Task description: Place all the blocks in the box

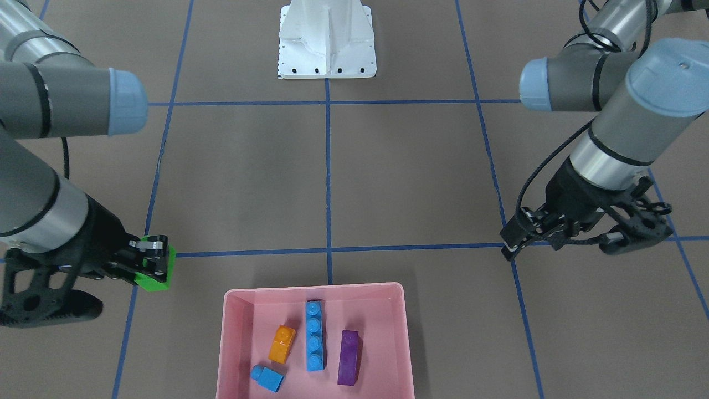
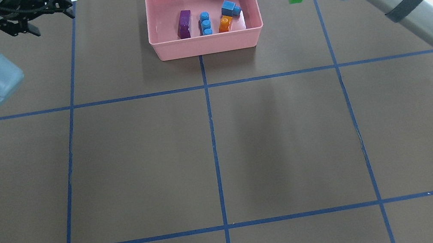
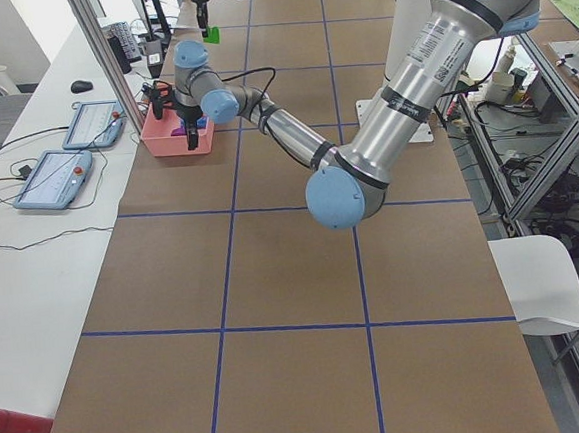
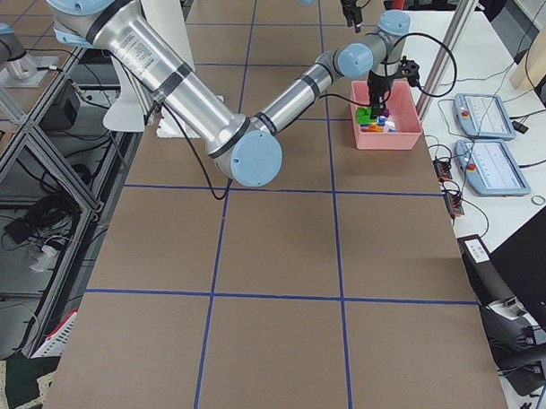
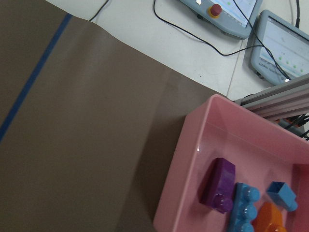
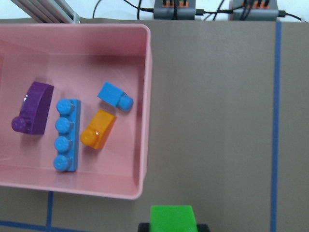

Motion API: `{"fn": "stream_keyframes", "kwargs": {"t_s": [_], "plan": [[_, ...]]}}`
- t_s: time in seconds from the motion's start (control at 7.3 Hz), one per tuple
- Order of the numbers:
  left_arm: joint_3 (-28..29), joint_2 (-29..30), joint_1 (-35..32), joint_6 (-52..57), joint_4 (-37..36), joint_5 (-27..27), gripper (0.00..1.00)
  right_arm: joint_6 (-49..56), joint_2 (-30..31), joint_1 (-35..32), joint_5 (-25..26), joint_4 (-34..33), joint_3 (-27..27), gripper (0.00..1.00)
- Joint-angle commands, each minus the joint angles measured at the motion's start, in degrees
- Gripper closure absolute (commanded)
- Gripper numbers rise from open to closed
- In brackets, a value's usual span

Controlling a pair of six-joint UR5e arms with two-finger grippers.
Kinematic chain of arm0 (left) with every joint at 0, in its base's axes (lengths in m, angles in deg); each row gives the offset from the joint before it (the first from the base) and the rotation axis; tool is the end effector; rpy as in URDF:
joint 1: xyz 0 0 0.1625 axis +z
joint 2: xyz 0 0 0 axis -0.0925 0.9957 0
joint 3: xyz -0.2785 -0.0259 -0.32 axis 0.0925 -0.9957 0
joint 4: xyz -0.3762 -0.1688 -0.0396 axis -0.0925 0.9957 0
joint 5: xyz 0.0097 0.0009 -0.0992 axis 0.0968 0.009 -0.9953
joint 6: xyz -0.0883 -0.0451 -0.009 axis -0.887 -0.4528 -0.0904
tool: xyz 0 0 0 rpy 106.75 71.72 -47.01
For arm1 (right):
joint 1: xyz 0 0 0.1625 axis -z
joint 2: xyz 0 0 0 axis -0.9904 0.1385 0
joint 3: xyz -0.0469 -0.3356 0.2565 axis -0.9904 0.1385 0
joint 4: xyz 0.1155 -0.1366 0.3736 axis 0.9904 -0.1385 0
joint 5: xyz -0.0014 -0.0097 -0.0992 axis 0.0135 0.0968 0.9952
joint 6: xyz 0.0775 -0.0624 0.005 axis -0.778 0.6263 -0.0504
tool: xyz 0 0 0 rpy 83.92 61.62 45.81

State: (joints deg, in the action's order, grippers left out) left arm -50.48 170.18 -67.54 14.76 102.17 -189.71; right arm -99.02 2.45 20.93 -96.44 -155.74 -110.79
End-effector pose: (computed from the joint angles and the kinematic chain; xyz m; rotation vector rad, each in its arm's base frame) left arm 0.2414 -0.6334 0.2859 0.2242 0.9295 -0.2897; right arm -0.3093 -0.7110 0.2057 0.1406 -0.8725 0.0042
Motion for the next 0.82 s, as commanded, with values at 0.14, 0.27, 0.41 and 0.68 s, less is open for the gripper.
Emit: {"fn": "stream_keyframes", "kwargs": {"t_s": [0.14,0.27,0.41,0.68], "plan": [[-10.0,-14.2,-3.4,13.3,-1.4,0.5,0.00,-3.8,-9.8,3.4,5.9,17.0,18.5,1.00],[-12.5,-17.3,-4.0,15.4,-1.3,0.8,0.00,-3.8,-11.8,4.5,7.5,21.2,23.2,1.00],[-16.4,-22.1,-5.2,19.1,-1.3,0.8,0.00,-4.4,-13.2,6.3,9.8,28.3,28.0,1.00],[-17.4,-25.8,-5.8,20.1,-1.3,2.6,0.00,-8.6,-14.9,6.8,11.0,30.0,29.0,0.01]]}}
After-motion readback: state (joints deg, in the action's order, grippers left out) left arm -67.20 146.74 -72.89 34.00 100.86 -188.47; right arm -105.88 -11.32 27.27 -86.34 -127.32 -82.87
